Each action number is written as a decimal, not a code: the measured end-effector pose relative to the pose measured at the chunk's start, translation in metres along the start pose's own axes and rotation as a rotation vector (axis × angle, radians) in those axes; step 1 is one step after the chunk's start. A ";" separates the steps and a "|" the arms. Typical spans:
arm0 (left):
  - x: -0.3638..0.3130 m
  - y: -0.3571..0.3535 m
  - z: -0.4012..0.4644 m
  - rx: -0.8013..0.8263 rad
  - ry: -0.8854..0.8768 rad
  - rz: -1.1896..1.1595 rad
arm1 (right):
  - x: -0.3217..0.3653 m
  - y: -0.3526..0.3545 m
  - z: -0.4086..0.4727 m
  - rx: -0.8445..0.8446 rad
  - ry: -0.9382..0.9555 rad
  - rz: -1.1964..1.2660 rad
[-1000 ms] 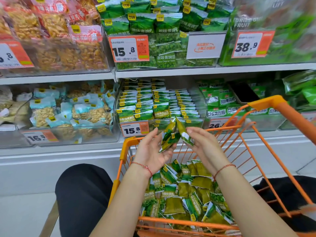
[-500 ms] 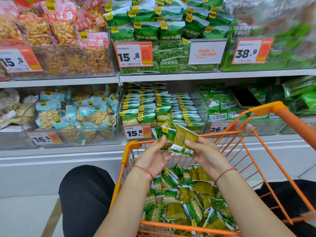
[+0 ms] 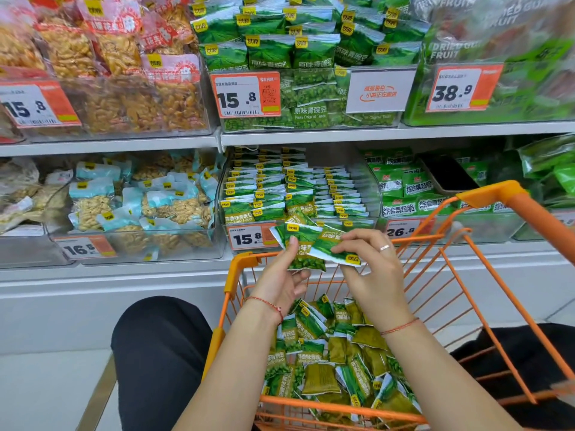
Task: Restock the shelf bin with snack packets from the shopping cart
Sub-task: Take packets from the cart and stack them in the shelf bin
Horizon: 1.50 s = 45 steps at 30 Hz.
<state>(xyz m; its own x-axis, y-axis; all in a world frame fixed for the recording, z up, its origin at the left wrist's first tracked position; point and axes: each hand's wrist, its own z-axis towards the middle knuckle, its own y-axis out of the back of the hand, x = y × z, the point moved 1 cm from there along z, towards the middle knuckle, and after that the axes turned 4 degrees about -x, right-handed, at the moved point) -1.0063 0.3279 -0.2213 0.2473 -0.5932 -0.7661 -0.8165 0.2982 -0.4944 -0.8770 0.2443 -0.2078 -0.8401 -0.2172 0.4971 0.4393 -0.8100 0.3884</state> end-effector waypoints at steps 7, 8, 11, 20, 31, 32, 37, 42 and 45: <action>-0.001 -0.004 -0.004 0.102 0.038 -0.007 | -0.002 -0.006 -0.005 0.173 -0.017 -0.023; -0.002 -0.004 -0.004 0.108 0.027 -0.013 | -0.001 -0.007 -0.005 0.198 -0.021 -0.015; -0.004 -0.004 -0.005 0.099 -0.002 -0.013 | 0.000 -0.006 -0.007 0.262 -0.053 0.018; 0.006 -0.003 0.003 0.078 -0.017 0.204 | -0.004 0.001 0.000 0.251 -0.208 -0.055; 0.001 -0.002 0.006 -0.081 -0.061 -0.007 | -0.009 0.003 0.008 0.429 -0.954 0.522; 0.001 -0.002 0.006 -0.080 -0.077 0.005 | -0.007 0.003 0.009 0.373 -1.025 0.604; 0.004 -0.006 0.005 0.008 -0.089 0.110 | -0.008 0.000 0.005 0.347 -1.079 0.571; 0.006 -0.010 0.002 0.101 -0.114 0.231 | -0.006 -0.008 -0.001 0.359 -1.133 0.737; 0.007 -0.004 0.009 -0.002 -0.188 0.331 | -0.006 -0.007 -0.001 0.359 -1.117 0.757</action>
<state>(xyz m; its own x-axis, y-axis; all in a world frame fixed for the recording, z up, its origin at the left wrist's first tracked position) -0.9969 0.3292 -0.2286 0.0609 -0.3171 -0.9464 -0.8693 0.4492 -0.2064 -0.8753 0.2508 -0.2147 0.2555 0.1475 0.9555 0.8665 -0.4733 -0.1586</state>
